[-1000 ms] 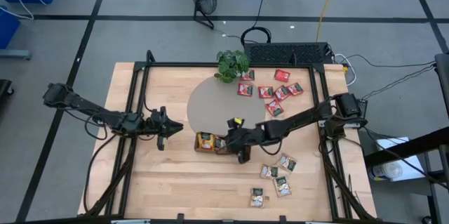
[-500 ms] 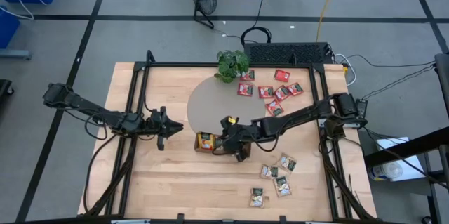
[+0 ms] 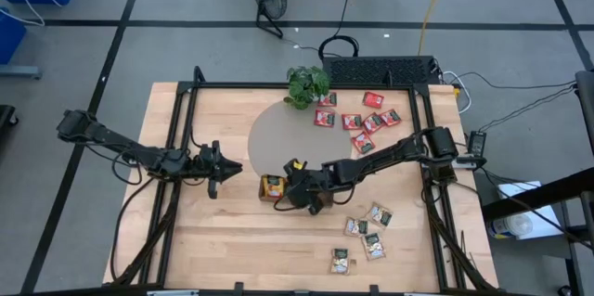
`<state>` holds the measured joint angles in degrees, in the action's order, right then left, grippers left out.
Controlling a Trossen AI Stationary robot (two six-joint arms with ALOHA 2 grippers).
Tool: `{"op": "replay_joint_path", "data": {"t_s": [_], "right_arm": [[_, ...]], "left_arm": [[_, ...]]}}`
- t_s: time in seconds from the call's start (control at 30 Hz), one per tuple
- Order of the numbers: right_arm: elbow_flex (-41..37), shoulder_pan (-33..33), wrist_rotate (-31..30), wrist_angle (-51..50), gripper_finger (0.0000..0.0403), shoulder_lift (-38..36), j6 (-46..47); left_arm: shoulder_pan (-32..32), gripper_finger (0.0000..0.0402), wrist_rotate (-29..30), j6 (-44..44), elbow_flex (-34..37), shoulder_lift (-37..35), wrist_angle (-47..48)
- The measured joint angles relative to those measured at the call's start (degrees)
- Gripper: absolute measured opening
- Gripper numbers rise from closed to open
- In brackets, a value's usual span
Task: Pick & Place Tea
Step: Put the brown tea bag into the middle slot of the wooden organizer
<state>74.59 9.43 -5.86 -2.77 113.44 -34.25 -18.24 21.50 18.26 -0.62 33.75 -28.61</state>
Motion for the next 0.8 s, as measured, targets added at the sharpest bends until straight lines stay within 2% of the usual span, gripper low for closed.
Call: {"op": "replay_joint_path", "data": {"t_s": [0.13, 0.4, 0.8], "right_arm": [[0.0, -0.1, -0.3, -0.2, 0.0204, 0.1, -1.3], [0.0, -0.1, -4.6, -0.8, 0.0181, 0.0, -1.4], [0.0, -0.8, -4.6, -4.0, 0.0089, 0.0, 0.6]], "left_arm": [[0.0, 0.0063, 0.0, 0.0, 0.0, 0.0, 0.2], [0.0, 0.0063, 0.0, 0.0, 0.0, 0.0, 0.1], [0.0, 0.0063, 0.0, 0.0, 0.0, 0.0, 0.1]]}}
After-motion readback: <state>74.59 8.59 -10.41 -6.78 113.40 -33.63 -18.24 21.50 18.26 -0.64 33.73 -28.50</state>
